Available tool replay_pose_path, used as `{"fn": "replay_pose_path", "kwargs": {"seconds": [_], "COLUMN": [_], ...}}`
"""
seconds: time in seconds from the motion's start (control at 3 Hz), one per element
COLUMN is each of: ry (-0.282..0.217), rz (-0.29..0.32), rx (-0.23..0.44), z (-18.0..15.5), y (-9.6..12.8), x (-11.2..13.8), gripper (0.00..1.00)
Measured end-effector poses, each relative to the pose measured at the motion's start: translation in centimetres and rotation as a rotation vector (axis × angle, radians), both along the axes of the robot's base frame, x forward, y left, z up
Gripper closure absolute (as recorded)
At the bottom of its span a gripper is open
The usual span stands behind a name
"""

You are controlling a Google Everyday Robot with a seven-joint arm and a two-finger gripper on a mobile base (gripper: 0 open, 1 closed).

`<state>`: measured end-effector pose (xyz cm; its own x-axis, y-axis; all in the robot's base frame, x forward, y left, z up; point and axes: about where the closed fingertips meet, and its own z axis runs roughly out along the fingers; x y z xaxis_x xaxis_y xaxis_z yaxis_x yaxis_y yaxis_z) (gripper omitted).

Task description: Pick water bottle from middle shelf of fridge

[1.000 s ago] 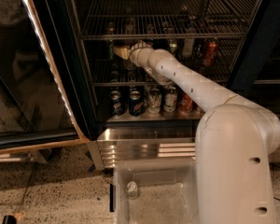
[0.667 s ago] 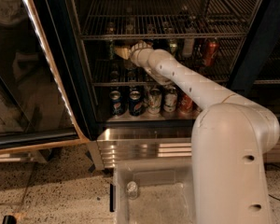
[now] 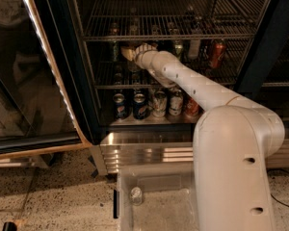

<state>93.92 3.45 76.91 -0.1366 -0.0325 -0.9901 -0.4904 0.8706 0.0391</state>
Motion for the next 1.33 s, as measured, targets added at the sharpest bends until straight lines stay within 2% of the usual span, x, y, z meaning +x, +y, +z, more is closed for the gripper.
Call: {"fn": "replay_pose_path", "kwargs": {"seconds": [0.33, 0.67, 1.0, 1.33], "ry": [0.000, 0.000, -0.011, -0.049], "rz": [0.000, 0.000, -0.003, -0.028], "rx": [0.000, 0.000, 0.007, 0.007], "z": [0.0, 0.0, 0.4, 1.5], "y": [0.0, 0.0, -0.2, -1.4], "x": [0.0, 0.0, -0.5, -2.1], "gripper": [0.67, 0.90, 1.00, 1.00]}}
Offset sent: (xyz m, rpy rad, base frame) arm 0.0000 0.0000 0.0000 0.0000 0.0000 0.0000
